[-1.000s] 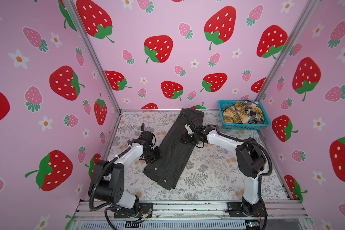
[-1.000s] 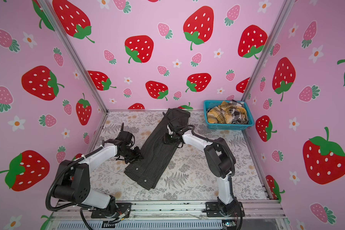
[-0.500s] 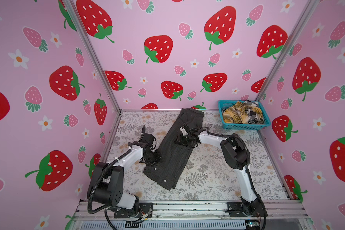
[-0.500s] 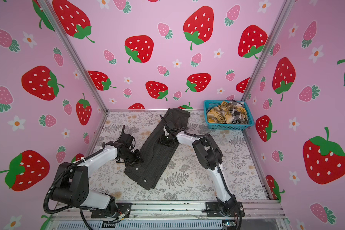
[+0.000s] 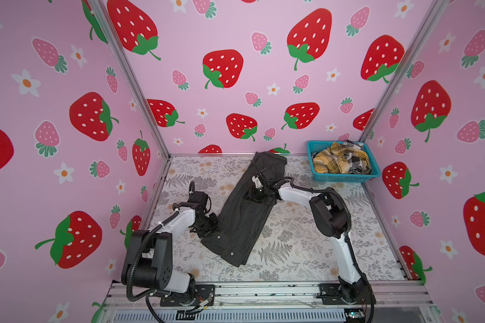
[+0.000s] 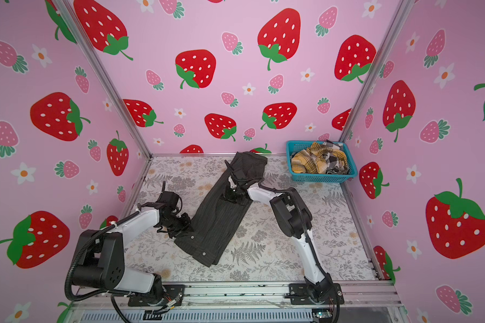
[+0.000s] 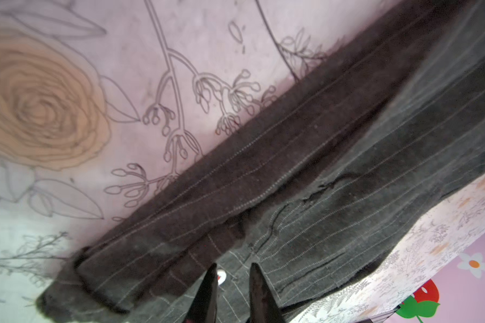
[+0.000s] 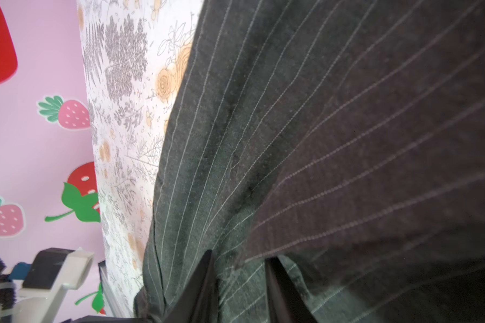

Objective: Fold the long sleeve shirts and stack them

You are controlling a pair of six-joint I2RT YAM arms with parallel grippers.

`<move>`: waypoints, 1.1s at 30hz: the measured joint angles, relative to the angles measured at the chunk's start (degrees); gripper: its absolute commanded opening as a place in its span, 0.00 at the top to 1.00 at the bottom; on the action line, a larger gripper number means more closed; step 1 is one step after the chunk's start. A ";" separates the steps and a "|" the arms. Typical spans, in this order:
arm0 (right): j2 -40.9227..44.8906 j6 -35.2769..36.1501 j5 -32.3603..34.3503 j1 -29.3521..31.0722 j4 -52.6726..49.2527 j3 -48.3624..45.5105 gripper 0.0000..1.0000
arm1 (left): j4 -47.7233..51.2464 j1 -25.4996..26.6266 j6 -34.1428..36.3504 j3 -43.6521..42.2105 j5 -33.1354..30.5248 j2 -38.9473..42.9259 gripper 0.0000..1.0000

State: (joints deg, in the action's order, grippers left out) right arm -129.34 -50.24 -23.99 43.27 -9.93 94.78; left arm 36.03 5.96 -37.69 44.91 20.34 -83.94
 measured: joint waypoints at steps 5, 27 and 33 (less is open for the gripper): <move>-2.82 -0.55 -0.70 -0.04 0.92 2.21 0.76 | -0.13 -0.63 0.61 -1.16 0.17 -0.11 0.80; -3.32 -1.16 0.13 -0.52 -4.11 6.45 0.90 | -0.87 -2.08 0.42 -3.15 0.81 -1.57 0.86; -3.32 -1.22 0.17 -0.70 -5.84 7.21 0.96 | -0.85 -2.21 0.42 -3.19 0.87 -1.57 0.86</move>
State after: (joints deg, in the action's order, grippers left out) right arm -132.66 -51.46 -23.81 42.57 -15.77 102.00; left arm 35.18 3.75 -37.28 41.71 21.21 -85.52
